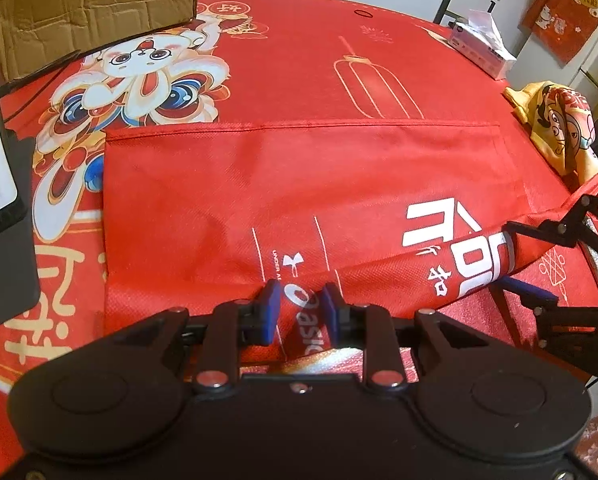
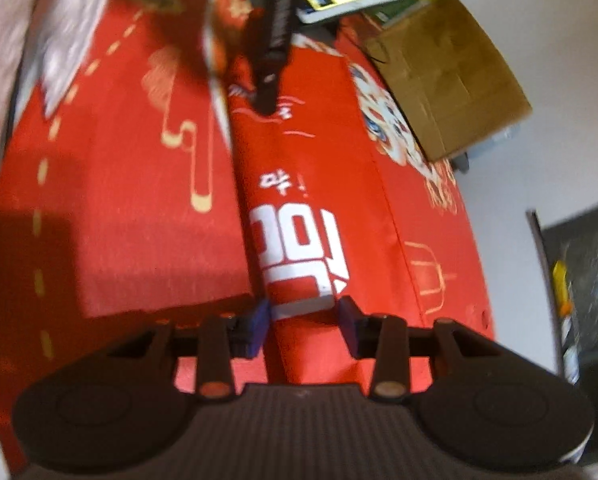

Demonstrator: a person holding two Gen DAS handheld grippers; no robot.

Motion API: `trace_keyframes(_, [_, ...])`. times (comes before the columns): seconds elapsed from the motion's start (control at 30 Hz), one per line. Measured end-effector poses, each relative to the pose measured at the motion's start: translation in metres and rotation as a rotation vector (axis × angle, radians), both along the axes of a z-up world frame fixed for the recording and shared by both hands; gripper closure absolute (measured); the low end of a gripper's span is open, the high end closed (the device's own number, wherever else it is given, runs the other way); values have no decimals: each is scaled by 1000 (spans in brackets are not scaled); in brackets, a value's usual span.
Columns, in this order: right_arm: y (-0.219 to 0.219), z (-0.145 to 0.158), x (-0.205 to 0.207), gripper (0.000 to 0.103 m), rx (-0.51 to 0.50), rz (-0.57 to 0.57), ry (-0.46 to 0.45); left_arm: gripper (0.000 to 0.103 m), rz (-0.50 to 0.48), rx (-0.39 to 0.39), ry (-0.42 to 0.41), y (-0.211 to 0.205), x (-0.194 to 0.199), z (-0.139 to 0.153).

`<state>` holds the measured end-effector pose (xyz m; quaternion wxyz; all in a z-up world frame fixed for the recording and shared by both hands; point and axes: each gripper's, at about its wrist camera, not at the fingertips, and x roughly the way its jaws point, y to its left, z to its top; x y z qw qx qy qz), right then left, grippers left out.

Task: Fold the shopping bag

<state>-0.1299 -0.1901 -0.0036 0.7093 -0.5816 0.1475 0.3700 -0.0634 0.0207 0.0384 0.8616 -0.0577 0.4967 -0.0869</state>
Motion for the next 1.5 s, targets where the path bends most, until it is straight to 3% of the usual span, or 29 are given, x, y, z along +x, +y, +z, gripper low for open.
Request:
trace_keyframes(0.1, [-1,-10,-5,64,-35,74,-87,78,-6,-1,3,0,0,0])
trace_keyframes(0.2, [2,-15,-6,56,-58,108,-148,78,-12,-3,6,1,1,0])
trace_keyframes(0.37, [9,-19,0,54,-71,136,-169,78,-21,-4,8,2,1,0])
trace_keyframes(0.53, [14,-15,17,58,-51,108,-101,78,-24,-2,3,1,1,0])
trace_keyframes(0.63, [18,-14,24,73,-62,112,-65,78,-26,-7,1,2,1,-1])
trace_keyframes(0.87, [19,-11,34,80,-62,107,-6,78,-32,-17,-4,4,0,-2])
trace_keyframes(1.03, [23,-4,41,83,-40,49,64,78,-58,-17,-5,5,1,-2])
trace_keyframes(1.23, [34,16,61,83,51,-144,263,78,-133,-3,-3,7,5,-1])
trace_keyframes(1.5, [26,24,28,84,137,-223,397,78,-232,16,0,10,9,0])
